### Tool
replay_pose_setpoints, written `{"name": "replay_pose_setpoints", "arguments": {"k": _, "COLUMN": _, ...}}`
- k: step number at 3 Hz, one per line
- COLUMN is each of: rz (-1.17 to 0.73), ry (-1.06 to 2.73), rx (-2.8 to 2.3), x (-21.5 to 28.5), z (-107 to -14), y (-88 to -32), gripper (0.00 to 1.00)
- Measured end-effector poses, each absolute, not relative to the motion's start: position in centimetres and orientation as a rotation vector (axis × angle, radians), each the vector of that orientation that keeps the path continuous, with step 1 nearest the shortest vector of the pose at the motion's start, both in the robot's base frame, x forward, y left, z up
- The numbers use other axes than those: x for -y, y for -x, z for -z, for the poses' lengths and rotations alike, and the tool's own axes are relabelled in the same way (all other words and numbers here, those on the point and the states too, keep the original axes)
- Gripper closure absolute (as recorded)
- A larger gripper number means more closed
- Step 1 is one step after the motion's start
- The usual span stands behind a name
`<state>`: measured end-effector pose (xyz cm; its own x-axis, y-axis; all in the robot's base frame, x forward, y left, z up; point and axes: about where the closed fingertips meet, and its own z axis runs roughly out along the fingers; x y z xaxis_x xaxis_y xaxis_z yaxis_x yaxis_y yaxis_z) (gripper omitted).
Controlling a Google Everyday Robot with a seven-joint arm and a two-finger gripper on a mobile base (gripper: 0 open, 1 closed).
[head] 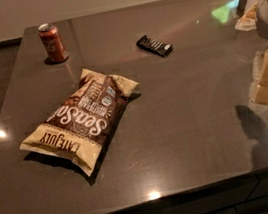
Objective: Pick brown chip bag
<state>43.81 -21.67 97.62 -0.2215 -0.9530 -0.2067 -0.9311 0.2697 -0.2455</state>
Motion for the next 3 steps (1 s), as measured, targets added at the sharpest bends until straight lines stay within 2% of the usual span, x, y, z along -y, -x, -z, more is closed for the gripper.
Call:
{"name": "replay_pose_setpoints", "arguments": {"k": 2, "rz": 0.091, "ry": 1.765, "rx": -2.177, "x": 20.5, "z": -97.8, "y": -44.9, "gripper": 0.0}}
{"name": "replay_pose_setpoints", "arguments": {"k": 3, "rz": 0.06, "ry": 1.812, "rx": -2.08, "x": 17.5, "z": -97.9, "y": -47.0, "gripper": 0.0}}
